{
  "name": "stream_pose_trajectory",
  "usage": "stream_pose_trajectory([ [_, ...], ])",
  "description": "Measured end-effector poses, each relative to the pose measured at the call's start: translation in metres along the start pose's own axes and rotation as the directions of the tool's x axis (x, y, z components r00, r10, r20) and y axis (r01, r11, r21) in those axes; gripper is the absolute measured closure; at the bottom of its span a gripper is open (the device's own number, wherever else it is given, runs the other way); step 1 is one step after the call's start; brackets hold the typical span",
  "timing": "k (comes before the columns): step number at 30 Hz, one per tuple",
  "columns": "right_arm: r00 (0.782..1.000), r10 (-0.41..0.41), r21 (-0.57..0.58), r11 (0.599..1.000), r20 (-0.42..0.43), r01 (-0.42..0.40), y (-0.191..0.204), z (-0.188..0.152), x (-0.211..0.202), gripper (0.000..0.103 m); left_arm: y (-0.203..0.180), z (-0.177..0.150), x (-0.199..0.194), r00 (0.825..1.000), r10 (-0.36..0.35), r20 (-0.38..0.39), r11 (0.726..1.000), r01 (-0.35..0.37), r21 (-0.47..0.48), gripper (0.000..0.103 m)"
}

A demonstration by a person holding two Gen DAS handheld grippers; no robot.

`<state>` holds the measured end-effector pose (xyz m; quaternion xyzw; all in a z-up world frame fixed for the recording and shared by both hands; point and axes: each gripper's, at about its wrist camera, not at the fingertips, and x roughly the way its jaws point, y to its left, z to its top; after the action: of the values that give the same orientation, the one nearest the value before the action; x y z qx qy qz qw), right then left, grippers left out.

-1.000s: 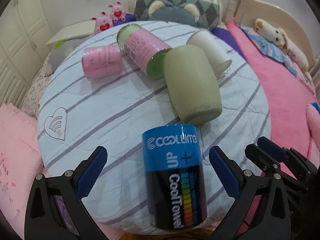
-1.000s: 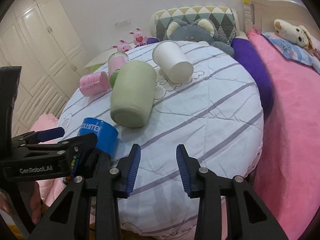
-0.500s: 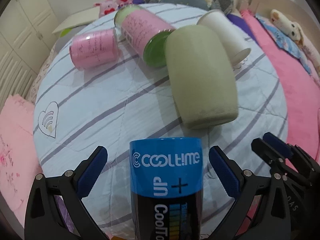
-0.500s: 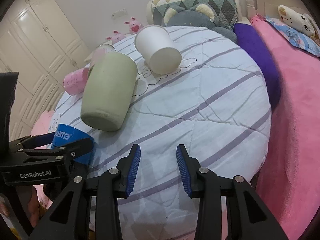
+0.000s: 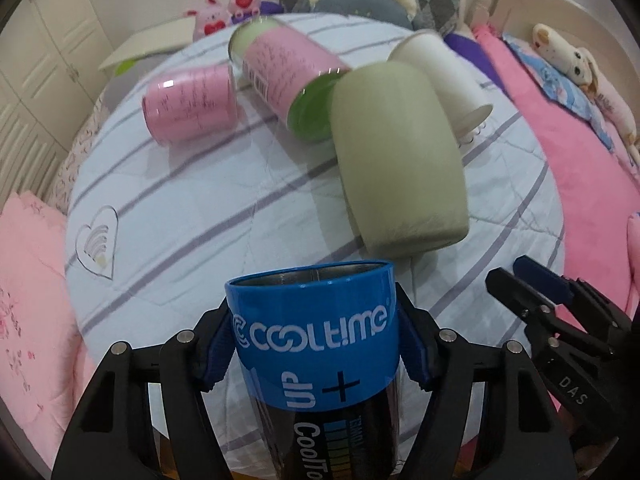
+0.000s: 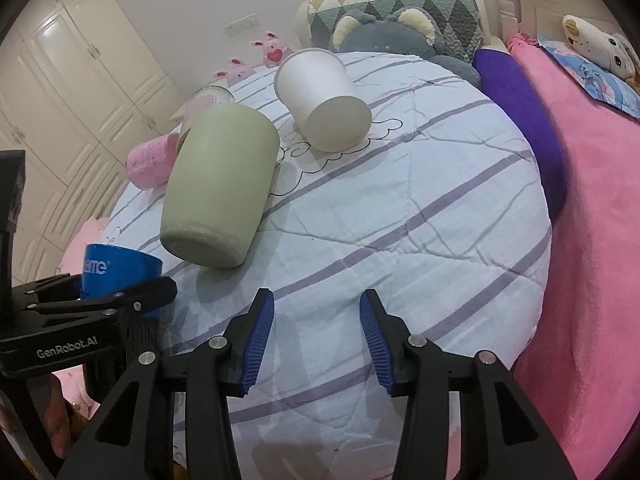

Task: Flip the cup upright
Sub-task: 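Pass the blue can from the right tool into the left tool's fingers, then rotate the blue can upright with the left tool, open end up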

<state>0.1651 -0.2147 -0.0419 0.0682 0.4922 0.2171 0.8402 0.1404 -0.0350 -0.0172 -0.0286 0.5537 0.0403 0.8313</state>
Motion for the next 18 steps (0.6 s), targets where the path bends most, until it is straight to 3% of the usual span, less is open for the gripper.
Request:
stream_pose_trajectory([
  [18, 0.999, -0.029, 0.035, 0.999, 0.043, 0.027, -0.005, 0.008, -0.009, 0.057, 0.012, 0.028, -0.022, 0.993, 0.020, 0.121, 1.000, -0.019, -0.014, 0.034],
])
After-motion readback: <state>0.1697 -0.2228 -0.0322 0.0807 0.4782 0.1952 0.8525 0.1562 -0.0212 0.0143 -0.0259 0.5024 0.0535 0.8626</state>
